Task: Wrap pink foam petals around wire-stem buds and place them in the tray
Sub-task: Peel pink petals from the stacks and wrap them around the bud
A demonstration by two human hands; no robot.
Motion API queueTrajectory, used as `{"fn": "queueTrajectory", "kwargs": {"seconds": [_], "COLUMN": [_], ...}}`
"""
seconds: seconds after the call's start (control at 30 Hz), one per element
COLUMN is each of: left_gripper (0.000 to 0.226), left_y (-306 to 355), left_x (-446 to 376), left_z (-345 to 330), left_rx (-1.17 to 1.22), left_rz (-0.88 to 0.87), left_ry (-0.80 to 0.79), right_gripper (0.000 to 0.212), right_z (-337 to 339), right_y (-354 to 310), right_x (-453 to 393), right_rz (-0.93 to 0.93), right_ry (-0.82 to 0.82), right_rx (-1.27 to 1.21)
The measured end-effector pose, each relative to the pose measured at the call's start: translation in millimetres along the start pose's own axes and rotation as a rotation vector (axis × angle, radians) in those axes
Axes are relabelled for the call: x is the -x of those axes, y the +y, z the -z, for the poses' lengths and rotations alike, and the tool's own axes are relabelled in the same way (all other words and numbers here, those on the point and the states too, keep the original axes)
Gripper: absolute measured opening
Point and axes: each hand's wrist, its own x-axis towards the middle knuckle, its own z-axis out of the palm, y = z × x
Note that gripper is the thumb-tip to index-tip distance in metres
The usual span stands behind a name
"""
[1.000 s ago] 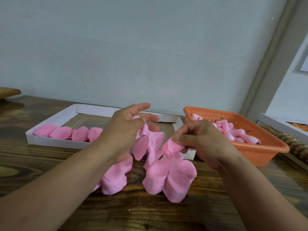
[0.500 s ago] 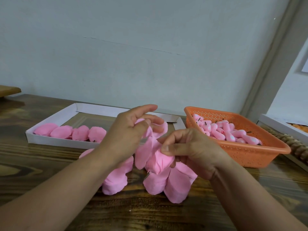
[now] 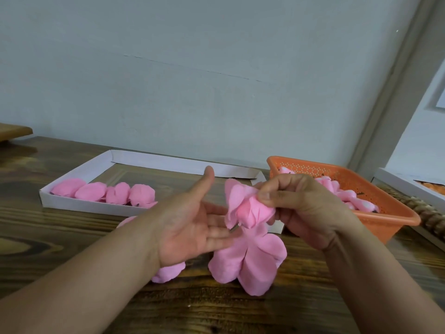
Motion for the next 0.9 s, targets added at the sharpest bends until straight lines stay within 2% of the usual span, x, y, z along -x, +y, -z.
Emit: {"fn": "queueTrajectory", "kwargs": {"seconds": [0.17,0.27,0.33,0.37,0.43,0.47,0.57,0.63,0.7,0.8,0.9], "left_gripper": [0.108,0.122,0.127,0.121,0.083,0.076,0.088,0.087,0.083,0.047,0.032], "left_y": [-10,-16,-20,-21,-20,-19,-18,-18,-20,-21,-16], "left_x": [4,10,12,12,10,9,4,3,2,0,-1], "left_z": [-4,-11,-16,-18,-22,-24,-20,-18,-19,-19,-17], "left_rx": [-0.285,-0.493,-0.501,-0.467,-0.382,-0.345,-0.233,-0.203,-0.159,-0.024,0.073], "left_rz": [0.05,0.019,-0.06,-0.126,-0.267,-0.328,-0.398,-0.404,-0.399,-0.43,-0.463], "left_ry": [-0.256,-0.319,-0.345,-0.351,-0.357,-0.35,-0.291,-0.283,-0.21,-0.083,0.069], "right_gripper": [0.01,0.007,0.006,0.006,0.008,0.007,0.006,0.006,0.009,0.009,0.012], "right_z": [1,0,-1,-1,0,1,1,-1,-6,-11,-12], "right_y": [-6,-8,-10,-10,-9,-9,-7,-6,-3,-2,-2], "right_x": [2,3,4,4,5,5,5,5,5,5,6], "right_rz": [0.032,0.08,0.085,0.073,0.048,0.042,0.033,0.038,0.052,0.074,0.071], "right_ry": [0.044,0.057,0.041,0.028,0.009,0.004,-0.029,-0.05,-0.054,-0.032,-0.02], "right_rx": [-0.068,-0.124,-0.152,-0.146,-0.077,-0.028,0.076,0.172,0.281,0.4,0.45]}}
